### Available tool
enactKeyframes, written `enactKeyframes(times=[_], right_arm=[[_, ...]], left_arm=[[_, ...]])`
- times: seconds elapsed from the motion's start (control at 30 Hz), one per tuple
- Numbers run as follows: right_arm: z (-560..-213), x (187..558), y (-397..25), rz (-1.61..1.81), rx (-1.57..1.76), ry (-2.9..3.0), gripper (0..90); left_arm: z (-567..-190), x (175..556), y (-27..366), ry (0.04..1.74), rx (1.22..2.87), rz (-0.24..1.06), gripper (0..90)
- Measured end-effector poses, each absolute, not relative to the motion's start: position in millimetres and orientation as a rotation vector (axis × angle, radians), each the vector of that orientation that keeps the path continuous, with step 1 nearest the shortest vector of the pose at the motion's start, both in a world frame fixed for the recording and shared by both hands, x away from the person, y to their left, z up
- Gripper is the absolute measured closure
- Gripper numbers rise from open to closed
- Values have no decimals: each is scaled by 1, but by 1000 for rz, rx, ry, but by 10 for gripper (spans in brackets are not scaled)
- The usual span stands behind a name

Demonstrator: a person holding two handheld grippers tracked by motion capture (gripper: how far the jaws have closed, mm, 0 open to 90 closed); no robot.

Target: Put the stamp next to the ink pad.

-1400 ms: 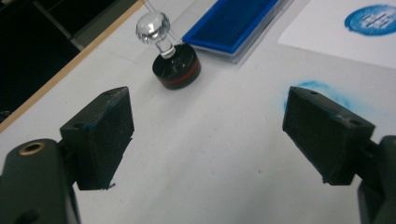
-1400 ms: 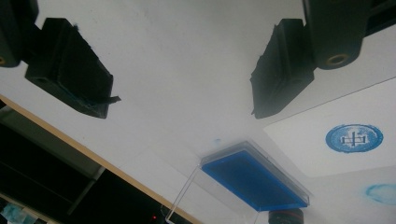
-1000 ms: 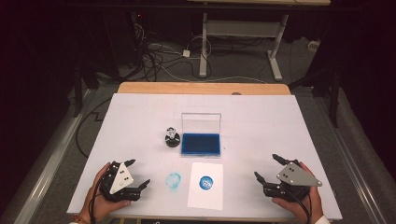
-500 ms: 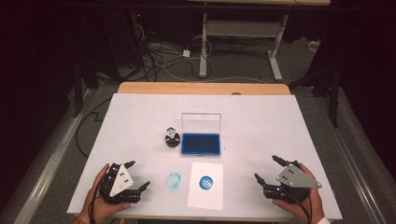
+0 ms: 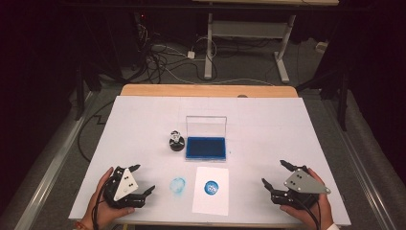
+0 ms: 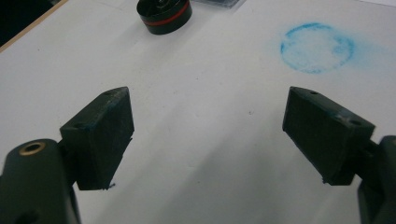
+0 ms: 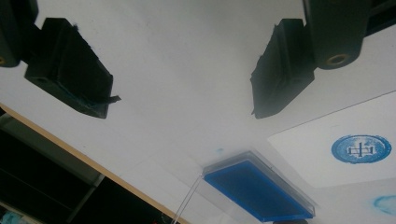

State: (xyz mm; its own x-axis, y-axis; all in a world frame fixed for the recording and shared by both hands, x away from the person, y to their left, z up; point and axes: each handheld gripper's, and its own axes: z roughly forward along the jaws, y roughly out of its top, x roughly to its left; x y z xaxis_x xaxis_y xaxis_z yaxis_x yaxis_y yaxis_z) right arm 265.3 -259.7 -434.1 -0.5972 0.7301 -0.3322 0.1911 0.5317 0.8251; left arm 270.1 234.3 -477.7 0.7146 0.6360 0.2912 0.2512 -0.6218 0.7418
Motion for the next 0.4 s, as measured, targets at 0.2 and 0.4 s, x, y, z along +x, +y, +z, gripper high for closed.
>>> enactKeyframes(times=[0.2,0.4], right_arm=[[-436,265,-262,1007,755,2097,211],[-437,266,-263,1017,766,2109,212]], left_arm=[[-477,274,232,669,2221,705,162],[-477,275,229,673,2227,709,162]])
